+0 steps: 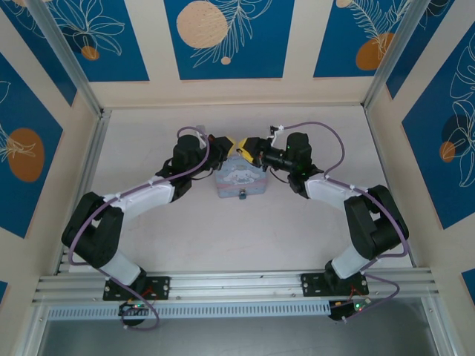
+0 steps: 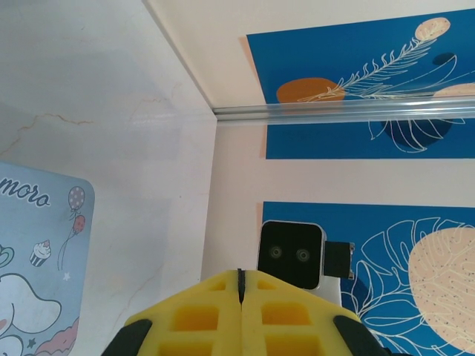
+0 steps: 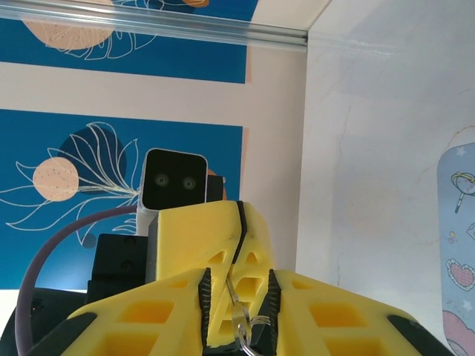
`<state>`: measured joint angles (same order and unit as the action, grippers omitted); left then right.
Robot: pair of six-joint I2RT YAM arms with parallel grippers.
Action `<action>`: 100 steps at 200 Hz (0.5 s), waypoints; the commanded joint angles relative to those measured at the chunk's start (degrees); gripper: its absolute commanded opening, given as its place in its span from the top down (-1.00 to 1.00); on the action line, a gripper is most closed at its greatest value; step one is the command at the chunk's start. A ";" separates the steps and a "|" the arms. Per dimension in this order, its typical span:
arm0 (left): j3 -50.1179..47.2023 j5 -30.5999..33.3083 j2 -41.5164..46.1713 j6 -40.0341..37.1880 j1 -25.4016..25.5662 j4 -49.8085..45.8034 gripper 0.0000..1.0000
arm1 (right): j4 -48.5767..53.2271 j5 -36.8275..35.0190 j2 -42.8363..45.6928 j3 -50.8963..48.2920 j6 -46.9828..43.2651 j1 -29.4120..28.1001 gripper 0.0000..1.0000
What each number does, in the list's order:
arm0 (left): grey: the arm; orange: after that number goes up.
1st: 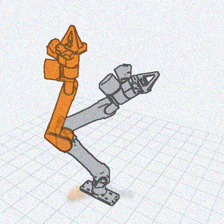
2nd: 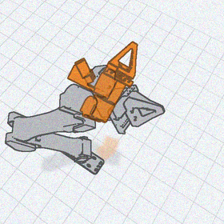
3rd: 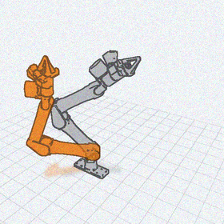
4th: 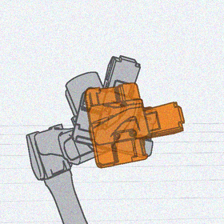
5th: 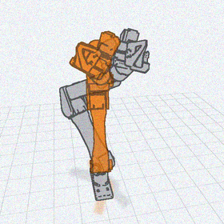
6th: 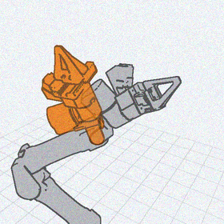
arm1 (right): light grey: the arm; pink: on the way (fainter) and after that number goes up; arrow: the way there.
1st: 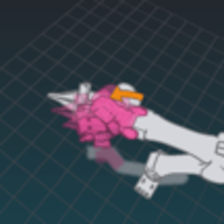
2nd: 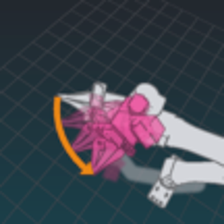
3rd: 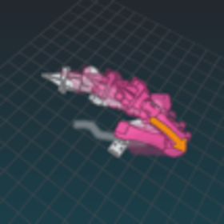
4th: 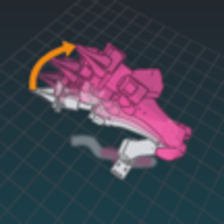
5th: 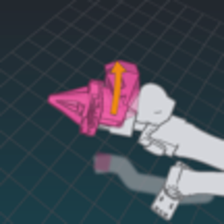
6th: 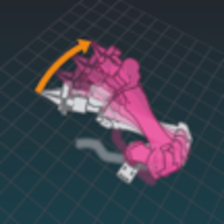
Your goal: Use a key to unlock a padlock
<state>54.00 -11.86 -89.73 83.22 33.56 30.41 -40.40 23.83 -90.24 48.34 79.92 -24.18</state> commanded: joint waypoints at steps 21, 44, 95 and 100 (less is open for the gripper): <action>1.02 1.44 0.70 -1.44 0.79 -0.19 1.00 | -4.00 1.18 -0.56 -0.56 1.14 -0.73 0.43; 0.98 1.81 0.74 -1.45 0.80 -0.18 1.00 | -4.66 1.21 -0.86 -1.04 1.90 -0.95 0.46; 0.93 2.45 0.96 -1.49 0.80 -0.14 1.00 | -5.57 1.00 -1.69 -1.75 2.56 -1.78 0.48; 0.93 2.46 1.04 -1.41 0.75 -0.14 1.00 | -5.61 0.94 -1.78 -1.82 2.58 -1.83 0.48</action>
<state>54.00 -10.57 -89.73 82.78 33.67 30.44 -43.79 24.25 -91.42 47.75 81.91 -25.45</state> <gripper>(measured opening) 0.045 0.263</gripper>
